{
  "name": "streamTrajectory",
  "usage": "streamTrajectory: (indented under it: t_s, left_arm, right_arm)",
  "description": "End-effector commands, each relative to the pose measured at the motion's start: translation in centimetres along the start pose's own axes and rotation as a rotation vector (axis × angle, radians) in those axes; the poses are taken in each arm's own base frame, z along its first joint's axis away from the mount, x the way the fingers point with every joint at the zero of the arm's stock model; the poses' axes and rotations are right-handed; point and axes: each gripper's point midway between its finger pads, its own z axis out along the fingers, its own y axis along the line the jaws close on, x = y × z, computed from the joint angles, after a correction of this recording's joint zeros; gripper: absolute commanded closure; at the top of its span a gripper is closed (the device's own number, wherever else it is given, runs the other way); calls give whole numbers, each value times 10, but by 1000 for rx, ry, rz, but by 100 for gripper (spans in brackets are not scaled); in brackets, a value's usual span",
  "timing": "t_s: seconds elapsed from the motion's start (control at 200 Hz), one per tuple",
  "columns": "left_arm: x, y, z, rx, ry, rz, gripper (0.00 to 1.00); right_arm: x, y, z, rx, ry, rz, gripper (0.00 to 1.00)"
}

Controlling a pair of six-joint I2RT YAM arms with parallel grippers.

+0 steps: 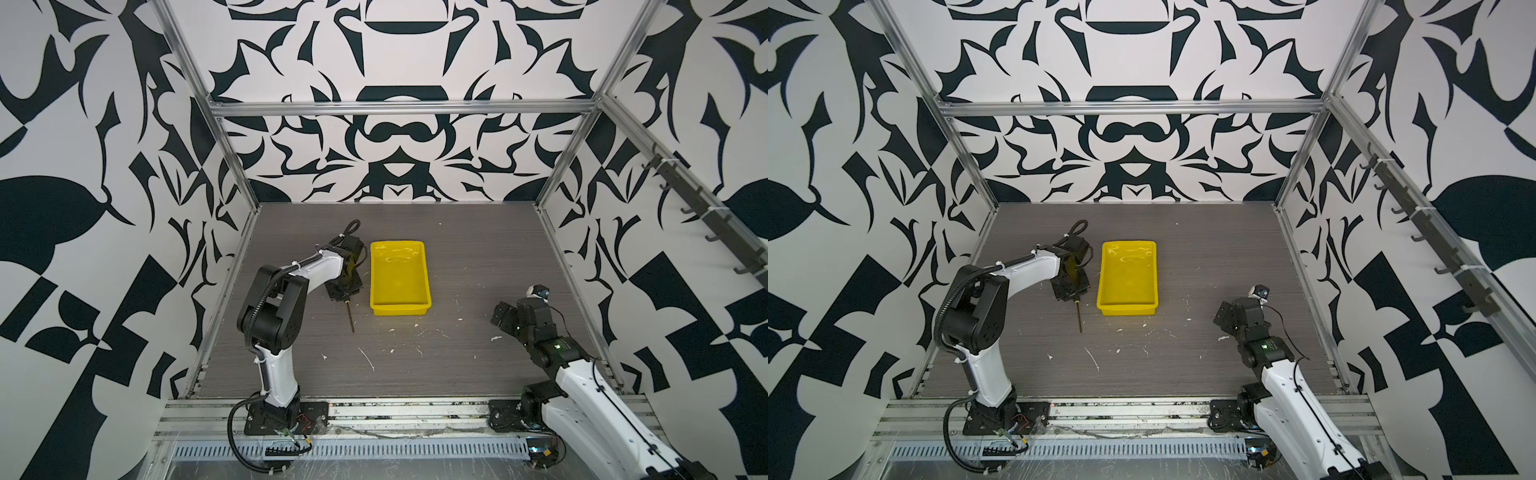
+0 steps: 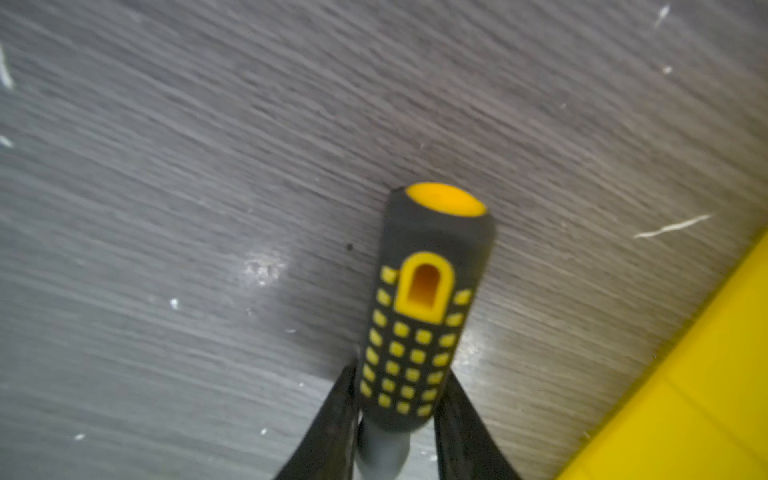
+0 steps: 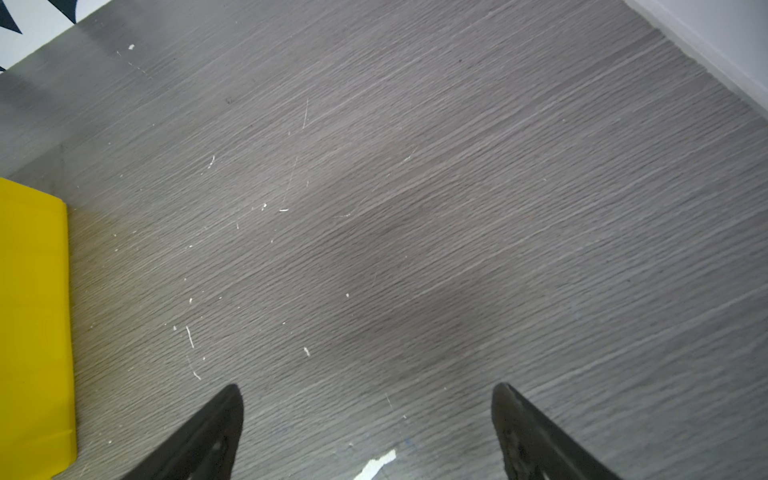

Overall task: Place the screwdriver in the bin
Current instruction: 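Lower the left gripper and close it on the screwdriver handle, then lift the screwdriver with the left gripper and carry it over the yellow bin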

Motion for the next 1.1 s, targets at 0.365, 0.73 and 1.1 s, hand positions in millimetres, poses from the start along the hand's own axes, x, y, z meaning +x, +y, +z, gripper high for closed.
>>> streamTrajectory:
  t_s: [0.365, 0.73, 1.1]
  left_arm:
    - [1, 33, -29, -115, -74, 18, 93]
    - [-11, 14, -97, 34, -204, 16, 93]
    - [-14, -64, -142, 373, -264, 14, 90]
  right_arm:
    - [-12, 8, -4, -29, -40, 6, 3]
    - [-12, 7, -5, -30, -50, 11, 4]
    - [-12, 8, -5, -36, -45, 8, 4]
